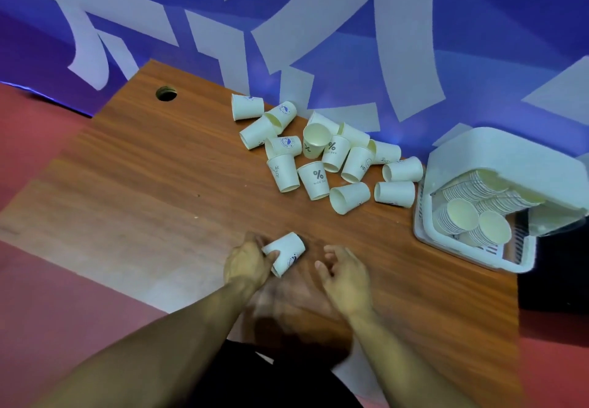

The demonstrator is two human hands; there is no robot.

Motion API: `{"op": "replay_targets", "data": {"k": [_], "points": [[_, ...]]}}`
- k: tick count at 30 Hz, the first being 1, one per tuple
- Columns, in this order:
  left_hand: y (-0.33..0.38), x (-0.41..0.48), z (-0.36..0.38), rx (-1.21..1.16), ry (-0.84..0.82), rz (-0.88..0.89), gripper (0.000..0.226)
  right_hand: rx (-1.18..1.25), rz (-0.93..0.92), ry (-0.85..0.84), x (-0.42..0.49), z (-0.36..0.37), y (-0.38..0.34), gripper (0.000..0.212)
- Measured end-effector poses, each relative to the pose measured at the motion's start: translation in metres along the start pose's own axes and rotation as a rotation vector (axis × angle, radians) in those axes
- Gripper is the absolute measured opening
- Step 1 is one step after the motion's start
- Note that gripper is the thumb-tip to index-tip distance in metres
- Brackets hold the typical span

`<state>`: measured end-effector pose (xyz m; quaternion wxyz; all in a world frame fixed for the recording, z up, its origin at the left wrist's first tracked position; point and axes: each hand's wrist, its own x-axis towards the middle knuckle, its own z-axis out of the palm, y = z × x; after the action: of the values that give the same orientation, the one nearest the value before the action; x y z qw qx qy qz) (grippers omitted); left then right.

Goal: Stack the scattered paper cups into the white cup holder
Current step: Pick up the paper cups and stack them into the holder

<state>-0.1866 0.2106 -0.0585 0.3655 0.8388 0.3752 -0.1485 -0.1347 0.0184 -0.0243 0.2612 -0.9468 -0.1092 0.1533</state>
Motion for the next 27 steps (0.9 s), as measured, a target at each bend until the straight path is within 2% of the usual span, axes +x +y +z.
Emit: {"op": "replay_targets", "data": {"k": [4,10,14,19,27], "points": [[-0.004,0.01,-0.001,-0.112,-0.051,0.005,0.032,-0.023,0.013,-0.018,0.002,0.003,-0.007,0.033],[0.008,0.013,-0.009,-0.251,-0.001,0.055,0.024,-0.089,-0.079,-0.024,0.027,-0.004,-0.014,0.034],[0.019,0.015,-0.02,-0.255,0.035,0.095,0.023,-0.356,-0.227,-0.039,0.057,-0.016,-0.02,0.031],[0.023,0.018,-0.031,-0.187,0.075,0.148,0.023,-0.622,-0.213,-0.171,0.093,-0.037,-0.03,0.028],[0.024,0.02,-0.041,-0.101,0.1,0.218,0.018,-0.975,-0.309,-0.391,0.117,-0.051,-0.035,0.027]]}}
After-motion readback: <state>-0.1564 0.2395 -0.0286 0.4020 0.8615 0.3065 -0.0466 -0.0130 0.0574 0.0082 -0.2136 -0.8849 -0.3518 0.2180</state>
